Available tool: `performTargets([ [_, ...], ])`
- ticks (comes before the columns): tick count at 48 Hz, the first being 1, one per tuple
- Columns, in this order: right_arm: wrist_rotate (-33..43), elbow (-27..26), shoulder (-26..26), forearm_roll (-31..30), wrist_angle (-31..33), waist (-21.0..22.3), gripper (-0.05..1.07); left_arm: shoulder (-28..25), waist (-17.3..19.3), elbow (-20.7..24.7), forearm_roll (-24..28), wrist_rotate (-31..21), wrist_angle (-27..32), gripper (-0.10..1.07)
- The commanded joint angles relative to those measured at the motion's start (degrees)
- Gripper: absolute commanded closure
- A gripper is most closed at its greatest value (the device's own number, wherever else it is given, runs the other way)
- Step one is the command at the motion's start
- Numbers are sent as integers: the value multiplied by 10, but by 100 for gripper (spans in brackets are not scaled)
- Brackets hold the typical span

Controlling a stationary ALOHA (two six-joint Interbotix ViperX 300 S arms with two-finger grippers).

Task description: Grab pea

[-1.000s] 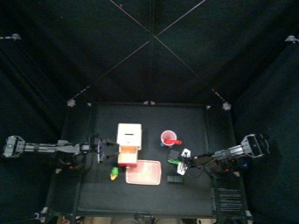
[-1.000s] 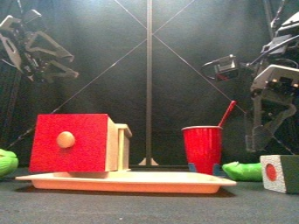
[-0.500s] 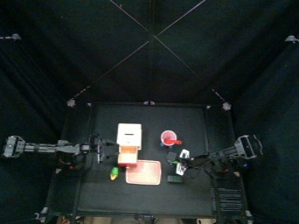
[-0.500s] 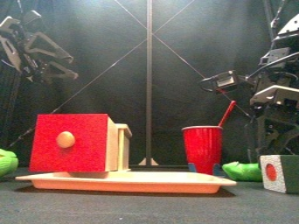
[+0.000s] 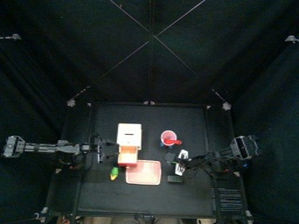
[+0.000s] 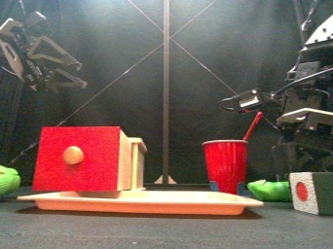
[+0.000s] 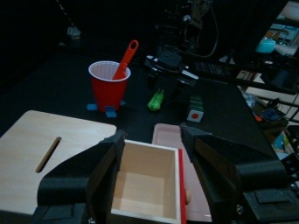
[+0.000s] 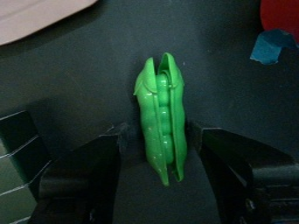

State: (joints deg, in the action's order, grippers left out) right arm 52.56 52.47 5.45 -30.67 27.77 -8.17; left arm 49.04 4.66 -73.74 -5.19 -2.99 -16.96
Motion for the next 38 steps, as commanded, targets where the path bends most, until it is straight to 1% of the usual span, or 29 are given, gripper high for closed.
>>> performTargets([
  [1, 1, -11, 6, -1, -1, 4, 13, -2, 1, 6, 1, 0, -4, 9],
  [5, 0, -12, 6, -2, -1, 4, 16, -2, 1, 5, 1, 0, -4, 9],
  [17, 0, -12, 6, -1, -1, 4, 35, -2, 1, 5, 1, 0, -4, 9],
  [22, 0, -19, 6, 5, 1, 4, 42, -2, 1, 5, 1, 0, -4, 9],
  [28, -3, -37, 9, 9, 13, 4, 43, -2, 1, 4, 1, 0, -4, 9],
  [38, -4, -69, 20, 8, 54, -1, 43, -2, 1, 4, 1, 0, -4, 9],
])
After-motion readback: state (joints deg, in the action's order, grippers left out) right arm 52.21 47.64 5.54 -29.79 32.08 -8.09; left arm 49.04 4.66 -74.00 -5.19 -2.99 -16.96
